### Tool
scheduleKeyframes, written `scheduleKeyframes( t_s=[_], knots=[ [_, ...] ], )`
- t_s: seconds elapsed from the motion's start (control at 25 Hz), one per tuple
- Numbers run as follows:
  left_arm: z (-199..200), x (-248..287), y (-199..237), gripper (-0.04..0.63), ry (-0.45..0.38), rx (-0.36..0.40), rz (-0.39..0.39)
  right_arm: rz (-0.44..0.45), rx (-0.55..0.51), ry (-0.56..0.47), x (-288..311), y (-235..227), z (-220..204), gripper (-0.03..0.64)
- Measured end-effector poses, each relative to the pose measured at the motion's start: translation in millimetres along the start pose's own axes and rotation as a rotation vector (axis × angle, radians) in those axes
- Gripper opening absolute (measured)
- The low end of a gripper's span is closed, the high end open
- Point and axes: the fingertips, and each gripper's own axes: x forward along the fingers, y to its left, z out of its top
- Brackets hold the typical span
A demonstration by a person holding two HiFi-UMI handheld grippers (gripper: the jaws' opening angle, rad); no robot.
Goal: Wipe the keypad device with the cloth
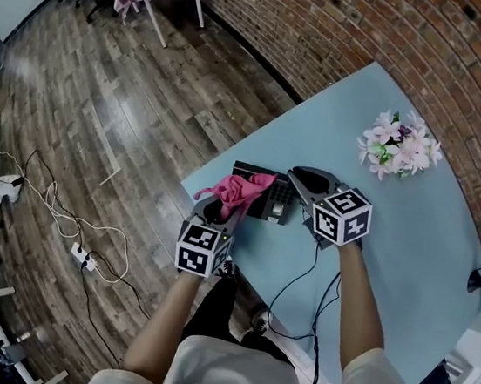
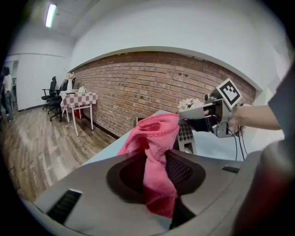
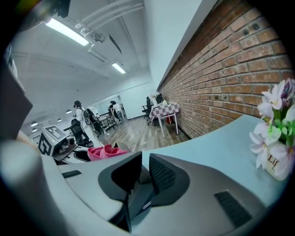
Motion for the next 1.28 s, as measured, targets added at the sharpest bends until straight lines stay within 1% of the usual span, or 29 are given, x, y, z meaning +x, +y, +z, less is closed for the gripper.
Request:
scheduleKeyframes(
  t_s=[0.16,0.24,0.32,0.4,0.52,0.6,0.68,0.76,0.8,0.88,1.0,1.08,1.2,1.28],
  knots=[
    [-17,-1,-6,0.143,0.063,0.023,0.003,-0.008,0.004,-0.005,1,-1,0,0.078],
    [-24,-2,-10,0.143,0.086,0.016,-0.005,-0.014,-0.012,0.001,1,-1,0,0.078],
    [-28,-5,-12,0.143,0.092,0.005,-0.006,-0.020,-0.019,0.006,2,-2,1,0.077],
    [-28,-8,-14,0.143,0.088,0.006,-0.004,-0.020,0.011,0.006,3,-4,0,0.078],
    [-15,-16,-15,0.142,0.042,0.004,0.007,-0.017,0.074,0.003,1,-9,-3,0.077],
    [5,-26,-14,0.143,-0.026,0.006,0.028,-0.033,0.083,0.002,-2,-14,-3,0.075],
    [32,-35,-13,0.143,-0.111,0.014,0.049,-0.053,0.095,0.000,-5,-20,-5,0.020],
    [58,-40,-15,0.143,-0.181,0.026,0.051,-0.073,0.106,0.001,-8,-24,-8,0.018],
    [68,-39,-18,0.143,-0.200,0.032,0.045,-0.077,0.111,0.000,-9,-25,-9,0.020],
    [81,-30,-22,0.143,-0.209,0.040,0.030,-0.074,0.124,-0.007,-9,-25,-9,0.018],
    [89,-10,-28,0.143,-0.207,0.027,0.028,-0.063,0.143,-0.017,-10,-25,-10,0.021],
    [86,4,-33,0.143,-0.194,0.016,0.022,-0.060,0.154,-0.022,-10,-25,-11,0.024],
    [75,22,-42,0.143,-0.152,0.016,0.004,-0.071,0.168,-0.026,-11,-30,-13,0.025],
    [68,28,-45,0.143,-0.126,0.022,0.002,-0.083,0.145,0.002,-13,-32,-20,0.020]
  ],
)
